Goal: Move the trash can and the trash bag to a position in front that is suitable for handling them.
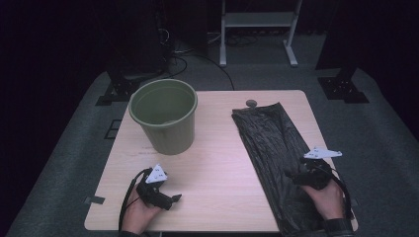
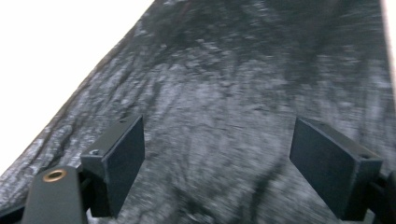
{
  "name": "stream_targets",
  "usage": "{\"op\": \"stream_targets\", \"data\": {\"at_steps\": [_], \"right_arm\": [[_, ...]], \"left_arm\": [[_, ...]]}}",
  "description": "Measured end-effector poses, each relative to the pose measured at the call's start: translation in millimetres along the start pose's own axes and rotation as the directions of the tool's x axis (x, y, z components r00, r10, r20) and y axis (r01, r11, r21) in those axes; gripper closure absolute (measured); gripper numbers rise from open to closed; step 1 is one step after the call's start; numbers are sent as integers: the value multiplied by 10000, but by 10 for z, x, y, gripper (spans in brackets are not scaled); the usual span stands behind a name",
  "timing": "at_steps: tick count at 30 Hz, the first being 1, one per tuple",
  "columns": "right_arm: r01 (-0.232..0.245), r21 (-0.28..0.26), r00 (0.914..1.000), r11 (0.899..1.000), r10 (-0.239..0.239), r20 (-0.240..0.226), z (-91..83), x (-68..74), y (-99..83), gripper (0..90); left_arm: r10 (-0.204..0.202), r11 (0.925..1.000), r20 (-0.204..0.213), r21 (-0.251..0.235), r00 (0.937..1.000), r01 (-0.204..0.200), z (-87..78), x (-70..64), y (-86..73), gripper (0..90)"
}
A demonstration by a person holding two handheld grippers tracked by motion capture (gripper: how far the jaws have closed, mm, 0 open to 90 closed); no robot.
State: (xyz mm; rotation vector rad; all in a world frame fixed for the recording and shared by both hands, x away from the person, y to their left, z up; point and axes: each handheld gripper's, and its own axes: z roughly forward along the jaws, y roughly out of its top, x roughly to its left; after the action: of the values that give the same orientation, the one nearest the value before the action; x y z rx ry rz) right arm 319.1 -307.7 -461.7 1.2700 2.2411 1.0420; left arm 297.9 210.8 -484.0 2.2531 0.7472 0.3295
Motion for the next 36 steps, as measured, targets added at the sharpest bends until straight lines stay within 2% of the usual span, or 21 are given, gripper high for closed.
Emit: {"op": "stream_targets", "data": {"at_steps": [1, 3, 8, 9, 11, 13, 23, 36], "right_arm": [[0, 0, 10000, 10000, 0, 0, 0, 0, 0, 165], [-17, -75, 9994, 10000, 14, -349, 81, 24, -14, 119], [9, 64, 9998, 10000, -8, -203, 162, 29, -42, 98], [143, 266, 9999, 9995, -143, -11, 200, 41, -57, 98], [225, 310, 9997, 9993, -227, 51, 212, 45, -63, 98], [352, 469, 9993, 9983, -359, 128, 256, 53, -90, 98], [326, 302, 9994, 9990, -331, 140, 245, 43, -121, 98], [304, 290, 9994, 9991, -308, 154, 249, 41, -118, 99]], "left_arm": [[0, 10000, 0, 0, 10000, 0, 0, 0, 0, 0], [0, 10000, 2, -3, 10000, 0, 0, 0, 0, 0], [-20, 10000, -7, 1, 10000, 20, -1, 1, 0, 0], [-51, 10000, -29, 3, 10000, 51, -2, 0, -1, 0], [-165, 9999, -148, -1, 9998, 165, -7, 2, -4, 0], [-699, 9973, 5, -219, 9976, 699, -21, 30, -9, 0], [-665, 9975, -212, -245, 9976, 660, -131, 41, 50, 0], [-745, 9955, -375, -612, 9965, 722, -412, 107, 291, 0]]}}
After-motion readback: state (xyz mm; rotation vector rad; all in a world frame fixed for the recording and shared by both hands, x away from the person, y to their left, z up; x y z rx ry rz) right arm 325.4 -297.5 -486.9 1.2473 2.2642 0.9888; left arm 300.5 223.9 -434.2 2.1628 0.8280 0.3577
